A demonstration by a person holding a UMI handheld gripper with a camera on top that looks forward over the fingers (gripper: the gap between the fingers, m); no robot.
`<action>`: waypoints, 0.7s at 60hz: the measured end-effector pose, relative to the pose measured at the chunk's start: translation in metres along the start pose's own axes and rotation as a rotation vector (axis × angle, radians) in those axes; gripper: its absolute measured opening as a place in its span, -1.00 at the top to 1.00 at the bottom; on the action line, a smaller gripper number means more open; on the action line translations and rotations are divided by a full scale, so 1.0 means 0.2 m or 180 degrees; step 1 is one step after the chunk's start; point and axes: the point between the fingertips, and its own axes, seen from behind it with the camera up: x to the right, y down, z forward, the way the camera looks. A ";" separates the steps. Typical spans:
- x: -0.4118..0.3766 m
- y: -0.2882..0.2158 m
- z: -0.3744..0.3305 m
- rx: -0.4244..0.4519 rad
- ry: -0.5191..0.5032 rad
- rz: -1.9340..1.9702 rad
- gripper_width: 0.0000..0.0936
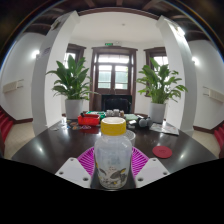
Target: Pour water
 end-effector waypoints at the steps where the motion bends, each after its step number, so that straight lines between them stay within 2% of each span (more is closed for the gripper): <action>1: -0.01 0.00 0.00 0.0000 0.0006 -0.0013 0.06; 13: -0.24 -0.01 0.01 -0.0112 -0.0176 0.0264 0.06; 22: -0.48 -0.09 0.13 -0.0242 -0.0496 0.1139 0.06; 28: -0.57 -0.18 0.24 -0.0234 -0.0666 0.1967 0.06; 35: -0.61 -0.33 0.31 -0.0160 -0.0763 0.2891 0.06; 42: -0.50 -0.41 0.40 0.0085 -0.0828 0.3750 0.06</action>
